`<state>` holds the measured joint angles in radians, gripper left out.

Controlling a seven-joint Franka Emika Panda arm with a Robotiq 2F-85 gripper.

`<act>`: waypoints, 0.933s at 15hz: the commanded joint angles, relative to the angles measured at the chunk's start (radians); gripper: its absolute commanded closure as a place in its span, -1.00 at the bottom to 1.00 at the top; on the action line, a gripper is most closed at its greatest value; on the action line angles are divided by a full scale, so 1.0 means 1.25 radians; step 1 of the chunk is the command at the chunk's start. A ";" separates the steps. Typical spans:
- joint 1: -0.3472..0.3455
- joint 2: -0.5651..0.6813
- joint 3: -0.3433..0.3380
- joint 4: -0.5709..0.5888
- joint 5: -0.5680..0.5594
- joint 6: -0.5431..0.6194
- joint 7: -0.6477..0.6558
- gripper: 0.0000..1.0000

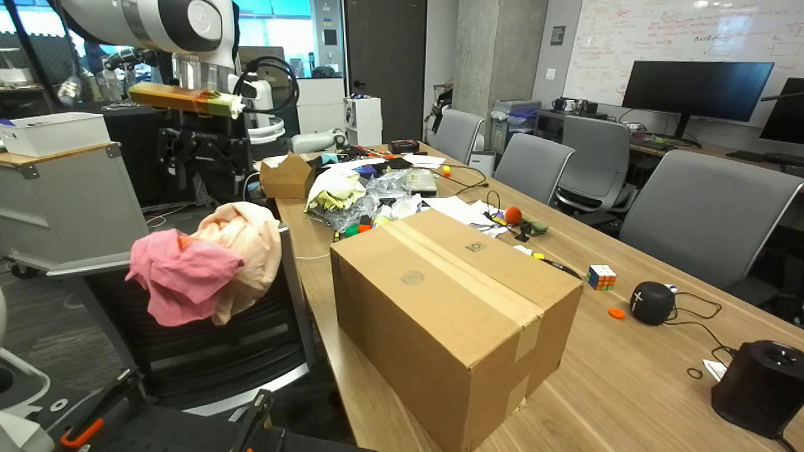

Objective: Remove the t-shirts from the backrest of the grey chair and place them on the brown box

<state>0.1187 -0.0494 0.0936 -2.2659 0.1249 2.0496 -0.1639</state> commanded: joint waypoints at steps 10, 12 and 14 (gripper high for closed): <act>0.040 0.206 0.043 0.118 -0.089 0.084 0.165 -1.00; 0.045 0.224 0.041 0.130 -0.100 0.082 0.181 -1.00; 0.046 0.242 0.036 0.143 -0.113 0.083 0.196 -1.00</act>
<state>0.1681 0.2112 0.1449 -2.1373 0.0161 2.1586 0.0378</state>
